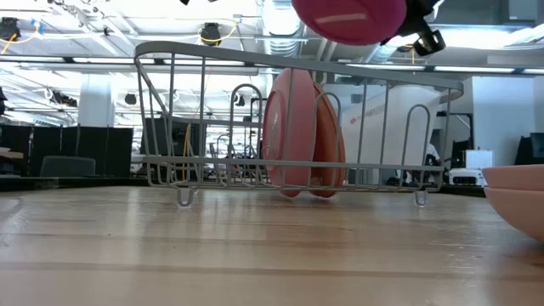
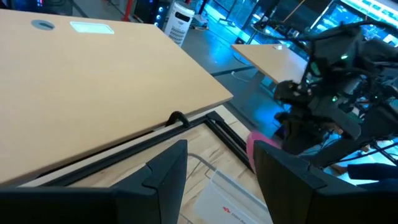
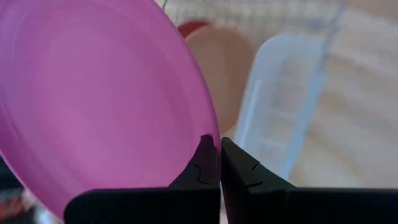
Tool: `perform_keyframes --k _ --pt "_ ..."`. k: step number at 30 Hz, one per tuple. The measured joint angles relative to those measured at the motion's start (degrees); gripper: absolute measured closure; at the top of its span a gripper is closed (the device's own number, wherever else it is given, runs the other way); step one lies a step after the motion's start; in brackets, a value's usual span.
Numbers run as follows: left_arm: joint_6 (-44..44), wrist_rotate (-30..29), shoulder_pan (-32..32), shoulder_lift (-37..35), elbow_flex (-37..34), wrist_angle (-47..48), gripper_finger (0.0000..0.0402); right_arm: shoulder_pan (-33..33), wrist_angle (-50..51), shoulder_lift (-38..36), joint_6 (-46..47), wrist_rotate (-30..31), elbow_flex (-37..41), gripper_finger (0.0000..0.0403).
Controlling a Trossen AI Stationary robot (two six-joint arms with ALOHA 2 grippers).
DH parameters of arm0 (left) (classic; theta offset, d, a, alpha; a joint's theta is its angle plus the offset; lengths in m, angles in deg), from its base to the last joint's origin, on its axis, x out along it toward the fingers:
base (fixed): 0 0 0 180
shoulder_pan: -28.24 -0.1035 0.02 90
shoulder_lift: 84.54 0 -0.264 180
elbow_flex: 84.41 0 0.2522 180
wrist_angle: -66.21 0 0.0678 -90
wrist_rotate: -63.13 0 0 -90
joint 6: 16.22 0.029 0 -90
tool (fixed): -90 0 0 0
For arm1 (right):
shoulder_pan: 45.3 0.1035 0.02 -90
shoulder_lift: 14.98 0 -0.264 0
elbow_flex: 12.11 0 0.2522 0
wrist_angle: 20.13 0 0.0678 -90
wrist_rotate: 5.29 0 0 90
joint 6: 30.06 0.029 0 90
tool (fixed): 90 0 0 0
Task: Sort dishes
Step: Put the pink plate in the dish rack
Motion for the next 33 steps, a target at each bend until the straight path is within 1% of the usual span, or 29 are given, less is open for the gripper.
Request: perform_keyframes --k 6,12,16,20,23,26,29,33 --pt "0.0 0.3 0.01 0.0 0.0 0.22 0.0224 1.47 -0.25 4.75 -5.59 -14.81 0.0 0.0403" --pt "0.0 1.4 0.02 0.0 0.0 0.38 0.0224 5.28 -1.41 7.25 -9.81 -24.19 0.0 0.0403" --pt "-0.06 1.5 0.02 0.0 0.0 0.51 0.0224 8.35 -9.05 7.03 -10.66 -32.46 0.0 0.0403" --pt "-0.46 1.51 0.02 0.02 0.0 1.58 0.0224 11.27 -22.69 6.24 -9.83 -38.74 0.0 0.0403" --pt "-0.5 1.51 0.02 0.02 0.0 1.54 0.0224 13.46 -35.88 5.94 -8.1 -39.76 -0.07 0.0403" --pt "-0.72 1.51 0.02 0.02 0.0 1.57 0.0224 14.14 -49.24 5.84 -2.94 -38.8 -0.04 0.0403" --pt "-1.17 1.49 0.02 0.02 0.0 1.45 0.0224 14.18 -62.38 5.84 2.34 -34.38 -0.04 0.0403" --pt "-1.53 1.49 0.02 0.02 0.0 1.44 0.0224 13.26 -77.71 5.84 6.29 -26.02 -0.04 0.0403"
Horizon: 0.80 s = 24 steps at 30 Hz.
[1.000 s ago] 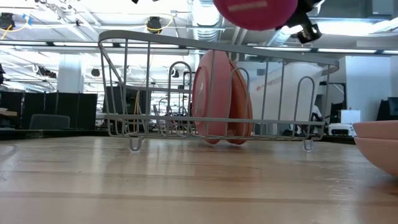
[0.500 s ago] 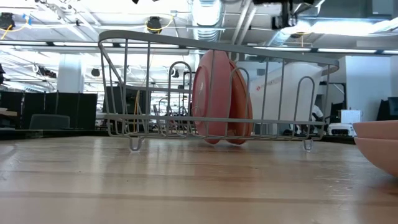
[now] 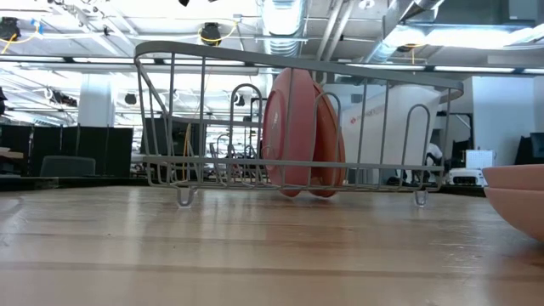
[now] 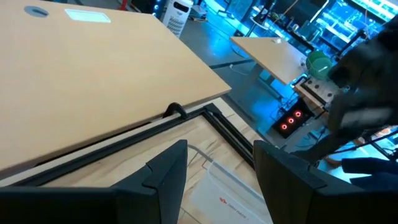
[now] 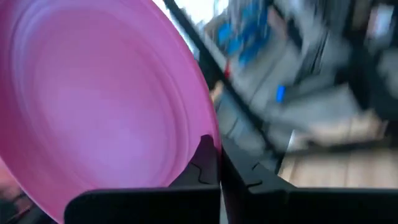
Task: Sort dishes
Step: Put the pink plate in the dish rack
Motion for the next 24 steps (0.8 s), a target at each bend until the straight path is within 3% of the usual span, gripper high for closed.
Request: perform_keyframes --k 6,10,17,24 --pt "0.0 0.0 0.0 0.0 0.0 0.0 0.0224 -1.93 -14.67 0.0 0.04 15.2 0.0 0.0403" --pt "-0.12 0.0 0.0 0.0 0.0 -0.05 0.0224 -3.45 -17.91 -0.32 6.45 29.37 0.0 0.0403" --pt "-1.37 0.0 0.67 0.0 0.0 -0.63 0.0224 -3.37 -8.37 -2.97 12.97 50.53 0.0 0.0403" --pt "-2.68 -0.06 1.7 0.0 0.0 -0.76 0.0224 -1.91 -0.17 -6.26 9.43 64.66 0.0 0.0403"
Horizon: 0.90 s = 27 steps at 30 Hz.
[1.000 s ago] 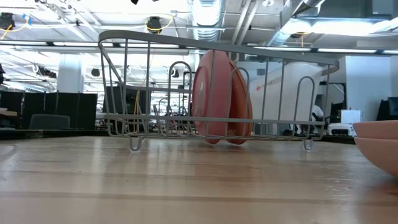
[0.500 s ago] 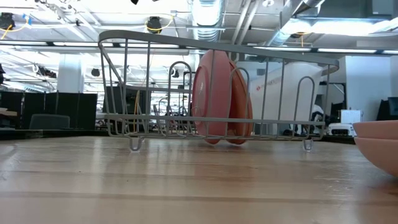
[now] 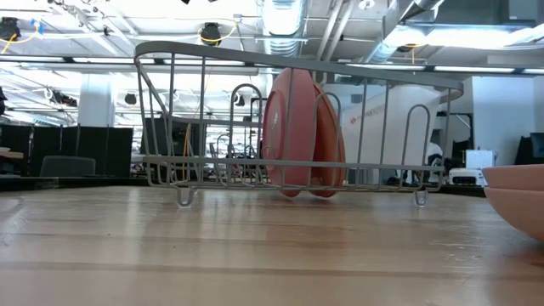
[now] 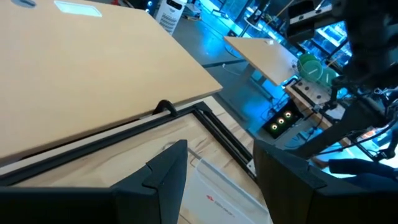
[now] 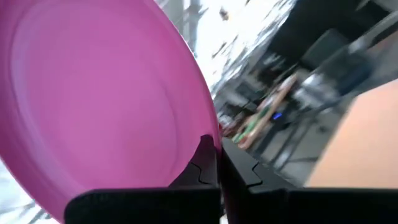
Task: Sort dishes
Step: Put the pink plate in the dish rack
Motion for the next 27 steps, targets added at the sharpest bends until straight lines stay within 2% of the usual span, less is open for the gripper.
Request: perform_keyframes --k 7,11,15,22,27 --pt "-0.1 -0.14 0.18 0.0 0.0 -2.21 0.0224 2.71 14.72 -5.66 -5.16 15.78 0.0 0.0403" --pt "0.68 -0.58 0.15 0.47 0.0 -4.46 0.0224 3.12 22.07 -8.46 -7.32 21.26 0.0 0.0403" --pt "0.74 -0.75 0.18 1.38 0.02 -7.79 0.0224 3.07 27.0 -10.22 -11.08 23.49 0.0 0.0403" --pt "1.15 -1.26 1.15 3.91 0.04 -15.79 0.0224 3.18 32.16 -11.24 -16.75 23.65 0.0 0.0403" --pt "4.08 -6.64 2.97 4.33 1.9 -15.17 0.0224 3.01 37.06 -13.44 -18.35 23.6 0.0 0.0403"
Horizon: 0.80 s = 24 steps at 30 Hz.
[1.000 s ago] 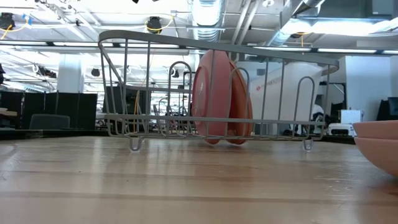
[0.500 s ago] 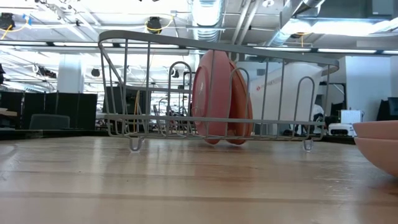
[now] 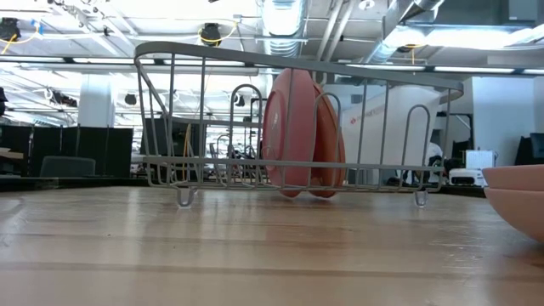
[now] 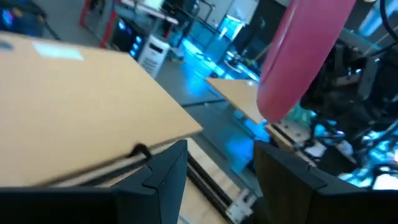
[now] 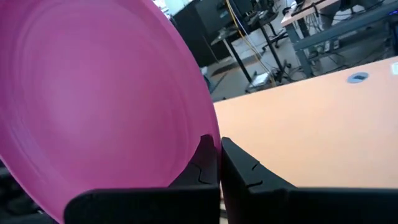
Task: Sort dishes
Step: Put the pink plate in the dish rack
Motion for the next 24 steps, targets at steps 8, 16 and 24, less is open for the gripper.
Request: perform_keyframes --k 8,16,24 --pt "8.68 -8.83 3.74 0.04 12.06 6.18 0.0224 -0.72 10.03 -2.56 -1.01 -0.09 -0.02 0.0403" --pt "8.2 -9.88 5.63 3.38 19.11 17.38 0.0214 0.66 13.62 -1.14 -1.05 -0.22 -0.02 0.0403" --pt "8.18 -9.84 6.14 9.84 19.8 16.91 0.0163 0.7 13.85 0.98 -1.03 -1.2 -0.02 0.0403"
